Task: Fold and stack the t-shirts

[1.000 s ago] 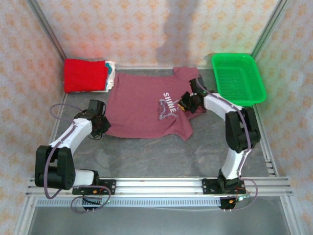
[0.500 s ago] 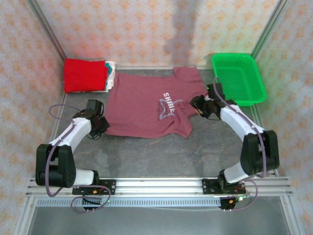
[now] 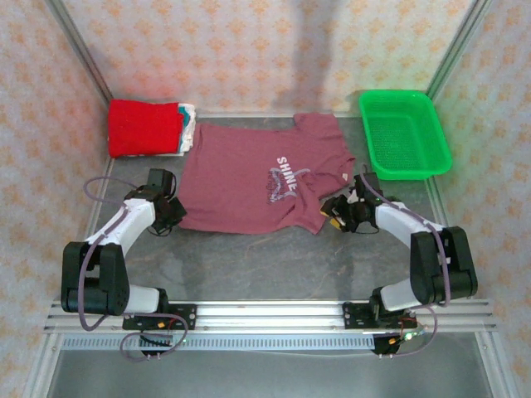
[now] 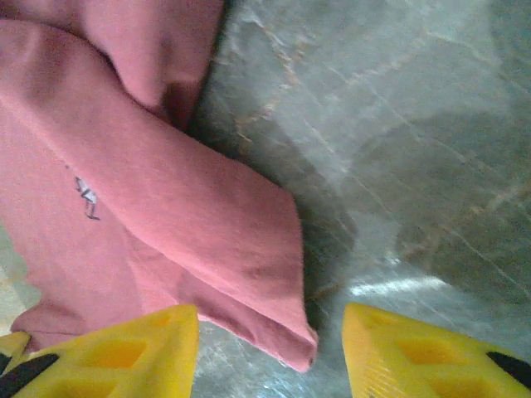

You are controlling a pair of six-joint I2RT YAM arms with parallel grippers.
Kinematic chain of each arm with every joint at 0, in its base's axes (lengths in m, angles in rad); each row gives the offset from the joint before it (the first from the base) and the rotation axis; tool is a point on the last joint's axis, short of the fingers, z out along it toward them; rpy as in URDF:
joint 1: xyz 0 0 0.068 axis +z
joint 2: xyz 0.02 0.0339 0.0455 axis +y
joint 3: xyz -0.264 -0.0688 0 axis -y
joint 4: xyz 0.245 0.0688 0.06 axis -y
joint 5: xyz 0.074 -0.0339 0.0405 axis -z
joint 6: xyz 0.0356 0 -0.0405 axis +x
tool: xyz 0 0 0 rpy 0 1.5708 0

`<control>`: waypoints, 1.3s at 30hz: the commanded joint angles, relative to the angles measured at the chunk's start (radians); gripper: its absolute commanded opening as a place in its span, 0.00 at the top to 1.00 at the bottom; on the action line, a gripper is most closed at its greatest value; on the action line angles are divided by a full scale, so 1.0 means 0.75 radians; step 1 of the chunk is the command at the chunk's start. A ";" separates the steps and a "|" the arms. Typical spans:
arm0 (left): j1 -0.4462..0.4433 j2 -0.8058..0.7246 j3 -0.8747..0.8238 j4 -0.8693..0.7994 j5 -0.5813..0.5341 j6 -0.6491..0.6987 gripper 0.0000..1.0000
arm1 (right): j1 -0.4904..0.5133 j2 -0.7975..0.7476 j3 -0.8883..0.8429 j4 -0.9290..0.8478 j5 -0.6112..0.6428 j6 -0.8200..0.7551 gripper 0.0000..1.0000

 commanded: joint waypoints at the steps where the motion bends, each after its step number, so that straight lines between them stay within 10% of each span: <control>1: 0.008 -0.024 -0.022 0.018 0.006 0.009 1.00 | 0.009 0.065 -0.044 0.200 -0.096 0.045 0.57; 17: 0.008 -0.057 -0.045 0.022 0.002 -0.001 1.00 | 0.060 -0.150 -0.057 0.064 0.005 0.091 0.99; 29: 0.009 -0.034 -0.061 0.064 0.010 0.003 1.00 | 0.587 -0.602 0.061 -0.710 0.601 0.279 1.00; 39: 0.010 -0.010 -0.051 0.072 0.011 0.021 1.00 | 0.732 -0.745 0.121 -0.872 0.950 0.340 0.54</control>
